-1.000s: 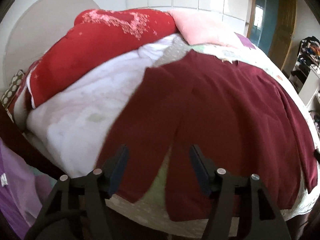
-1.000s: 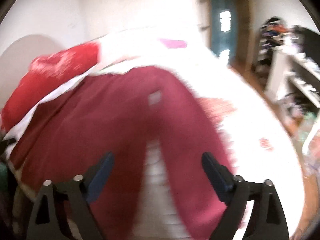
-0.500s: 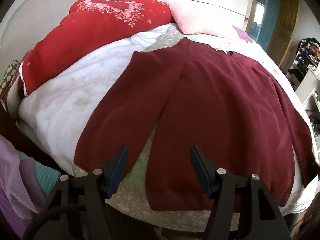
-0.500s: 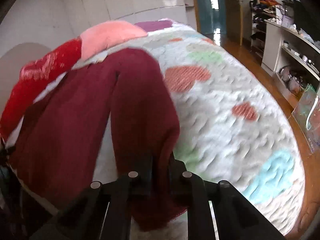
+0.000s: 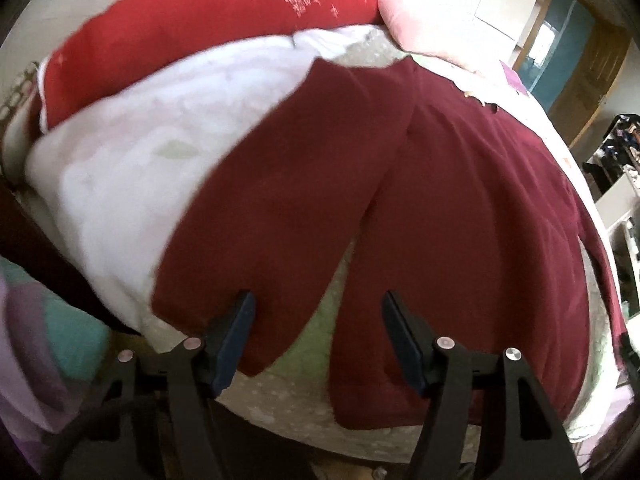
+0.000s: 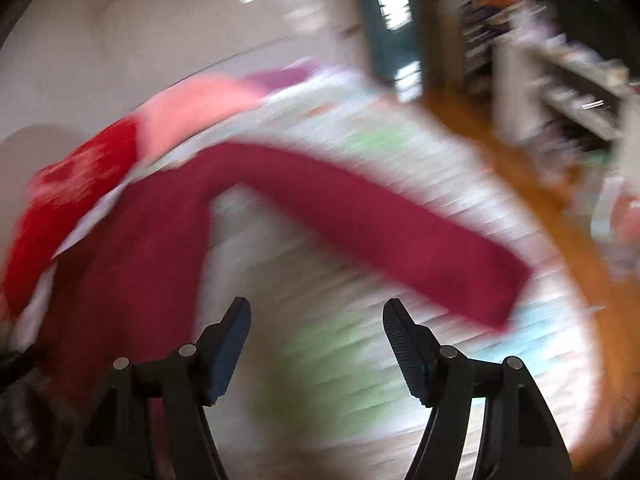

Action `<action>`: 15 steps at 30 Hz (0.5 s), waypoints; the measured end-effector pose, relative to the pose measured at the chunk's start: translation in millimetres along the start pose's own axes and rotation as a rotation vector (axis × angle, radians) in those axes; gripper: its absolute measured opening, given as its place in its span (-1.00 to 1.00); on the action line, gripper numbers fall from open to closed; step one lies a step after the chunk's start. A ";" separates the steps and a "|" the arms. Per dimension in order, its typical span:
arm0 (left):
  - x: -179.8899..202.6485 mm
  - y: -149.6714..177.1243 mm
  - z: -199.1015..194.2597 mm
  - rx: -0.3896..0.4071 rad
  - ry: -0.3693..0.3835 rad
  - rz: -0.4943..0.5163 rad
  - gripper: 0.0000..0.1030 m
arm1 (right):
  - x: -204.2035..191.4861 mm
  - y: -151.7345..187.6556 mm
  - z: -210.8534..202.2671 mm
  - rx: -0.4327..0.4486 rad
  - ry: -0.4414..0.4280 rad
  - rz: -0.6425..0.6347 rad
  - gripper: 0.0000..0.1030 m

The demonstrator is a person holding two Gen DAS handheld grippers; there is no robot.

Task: Fold small clothes
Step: 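Grasp a sweater sleeve with the right gripper and fold it across the body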

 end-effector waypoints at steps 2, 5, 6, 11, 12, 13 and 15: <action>4.4 0.8 4.0 0.002 0.015 0.021 0.47 | -17.6 11.0 26.5 -0.085 -0.114 0.007 0.43; 12.7 3.9 7.7 -0.005 0.030 0.042 0.48 | -42.0 20.0 49.0 -0.096 -0.104 -0.057 0.58; 17.0 7.1 7.7 -0.006 0.042 0.050 0.48 | -49.5 20.4 50.5 -0.087 -0.091 -0.099 0.58; 40.2 20.9 10.9 -0.027 0.043 0.095 -0.77 | -77.2 35.7 51.5 -0.081 -0.095 -0.173 0.22; 41.8 20.0 9.2 -0.029 0.037 0.097 -0.82 | -80.1 38.1 53.2 -0.080 -0.081 -0.192 0.03; 40.4 16.9 6.2 -0.039 0.051 0.083 -0.82 | -83.7 36.9 53.6 -0.084 -0.083 -0.219 -0.43; 35.4 12.2 -0.4 -0.050 0.080 0.052 -0.82 | -71.7 37.1 43.5 -0.107 -0.167 -0.173 -0.84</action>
Point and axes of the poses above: each gripper's, at about its wrist camera, not at the fingertips, and z roughly the way its jaws point, x to its right, y to its underside, the point moved 1 cm from there along z, roughly the way its jaws point, and after that the axes turned 2 degrees about -z, right-handed, at the moved point
